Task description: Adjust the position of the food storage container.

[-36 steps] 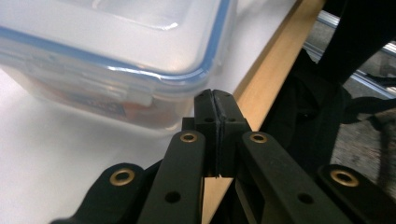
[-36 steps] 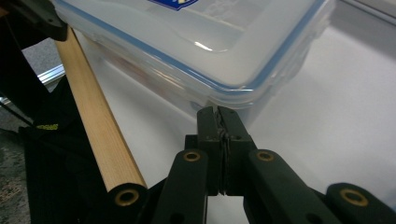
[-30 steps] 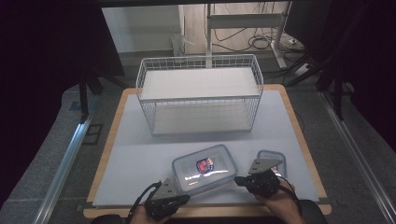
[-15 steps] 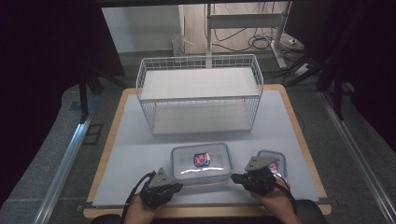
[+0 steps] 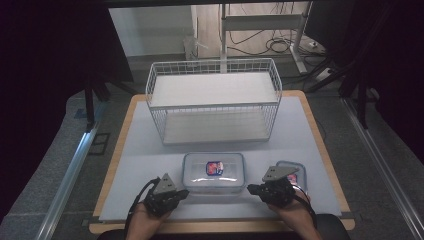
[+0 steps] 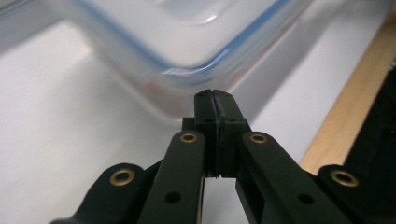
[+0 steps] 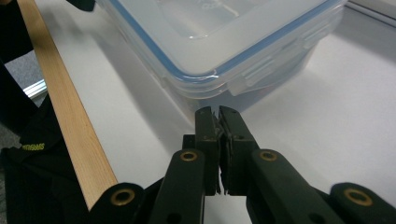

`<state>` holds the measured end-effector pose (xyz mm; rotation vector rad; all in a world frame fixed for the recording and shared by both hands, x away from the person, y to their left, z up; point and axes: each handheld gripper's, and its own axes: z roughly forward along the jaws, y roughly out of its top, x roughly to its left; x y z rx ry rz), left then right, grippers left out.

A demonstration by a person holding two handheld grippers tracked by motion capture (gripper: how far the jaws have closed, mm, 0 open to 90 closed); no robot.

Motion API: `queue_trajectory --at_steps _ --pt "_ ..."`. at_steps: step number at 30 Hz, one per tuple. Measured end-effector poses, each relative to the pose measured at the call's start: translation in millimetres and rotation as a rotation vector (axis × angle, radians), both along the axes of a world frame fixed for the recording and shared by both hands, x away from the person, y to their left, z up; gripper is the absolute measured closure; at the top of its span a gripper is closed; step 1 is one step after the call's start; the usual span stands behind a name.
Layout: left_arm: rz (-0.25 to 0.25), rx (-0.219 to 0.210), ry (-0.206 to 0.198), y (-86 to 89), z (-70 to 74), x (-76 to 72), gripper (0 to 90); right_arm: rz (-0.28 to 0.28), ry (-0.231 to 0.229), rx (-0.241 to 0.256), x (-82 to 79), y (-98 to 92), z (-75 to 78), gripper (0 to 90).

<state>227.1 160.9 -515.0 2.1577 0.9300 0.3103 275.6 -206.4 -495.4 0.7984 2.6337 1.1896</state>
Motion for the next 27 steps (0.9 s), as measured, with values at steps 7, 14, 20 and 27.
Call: queue_trajectory --at_steps 7,14,20,27 --pt "0.067 0.01 0.009 3.5 -5.4 11.6 89.8 -0.013 0.001 0.006 1.6 -0.8 -0.2 85.4" --pt "0.064 0.0 0.013 -4.4 -6.8 17.9 89.8 -0.027 -0.002 0.002 2.9 -3.8 0.2 84.6" --pt "0.088 0.022 -0.033 -0.5 -0.7 14.9 76.1 -0.039 -0.015 0.008 2.6 -10.9 3.6 82.2" --pt "0.136 0.056 -0.07 14.5 0.6 2.2 39.6 -0.046 -0.054 -0.005 1.2 -24.3 8.6 60.3"
